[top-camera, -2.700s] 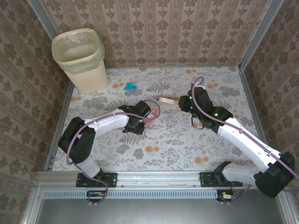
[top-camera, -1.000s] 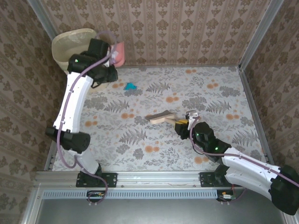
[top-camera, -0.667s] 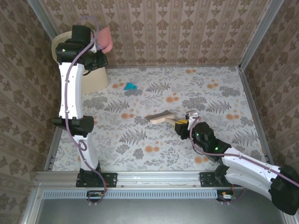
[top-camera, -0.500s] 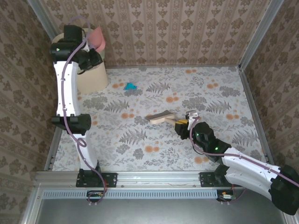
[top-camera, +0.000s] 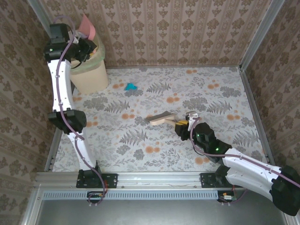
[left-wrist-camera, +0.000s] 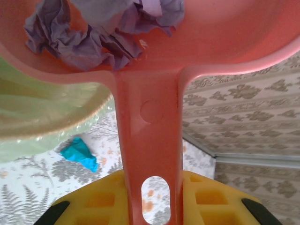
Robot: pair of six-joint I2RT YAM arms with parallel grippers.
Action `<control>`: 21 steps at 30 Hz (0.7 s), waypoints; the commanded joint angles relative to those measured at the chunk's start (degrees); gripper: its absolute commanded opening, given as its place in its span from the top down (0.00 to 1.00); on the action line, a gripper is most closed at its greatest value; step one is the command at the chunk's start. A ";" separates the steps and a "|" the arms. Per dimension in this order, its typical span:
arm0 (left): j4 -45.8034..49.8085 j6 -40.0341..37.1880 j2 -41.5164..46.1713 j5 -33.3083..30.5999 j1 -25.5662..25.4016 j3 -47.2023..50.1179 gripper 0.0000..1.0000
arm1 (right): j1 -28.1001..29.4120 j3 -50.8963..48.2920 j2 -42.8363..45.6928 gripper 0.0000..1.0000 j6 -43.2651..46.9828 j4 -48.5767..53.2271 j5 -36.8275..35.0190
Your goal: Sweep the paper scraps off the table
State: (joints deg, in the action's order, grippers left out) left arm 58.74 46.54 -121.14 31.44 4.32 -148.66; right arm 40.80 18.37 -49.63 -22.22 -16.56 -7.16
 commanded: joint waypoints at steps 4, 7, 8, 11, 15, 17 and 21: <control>-17.99 15.00 1.26 8.87 1.22 6.07 1.00 | 0.34 1.89 -0.28 1.00 0.87 -2.60 0.48; -24.99 20.37 2.47 10.01 1.48 10.64 1.00 | 0.31 2.04 -0.70 1.00 0.86 -2.65 0.48; -28.58 22.22 3.33 10.51 1.57 13.34 1.00 | 0.34 2.06 -0.74 1.00 0.86 -2.60 0.48; -39.20 28.88 6.16 10.81 2.04 21.50 1.00 | 0.34 2.13 -0.89 1.00 0.91 -2.53 0.39; -45.55 32.48 8.08 10.26 2.94 26.31 1.00 | 0.34 2.12 -1.09 1.00 0.89 -2.52 0.31; -49.64 35.51 8.42 11.08 3.48 28.07 1.00 | 0.33 2.19 -1.24 1.00 0.86 -2.52 0.30; -56.54 40.83 8.77 12.44 4.18 30.81 1.00 | 0.32 2.20 -1.33 1.00 0.87 -2.57 0.17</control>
State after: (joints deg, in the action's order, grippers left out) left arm 12.47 81.62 -116.44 41.52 7.73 -118.78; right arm 40.80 18.63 -50.85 -22.22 -16.58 -7.16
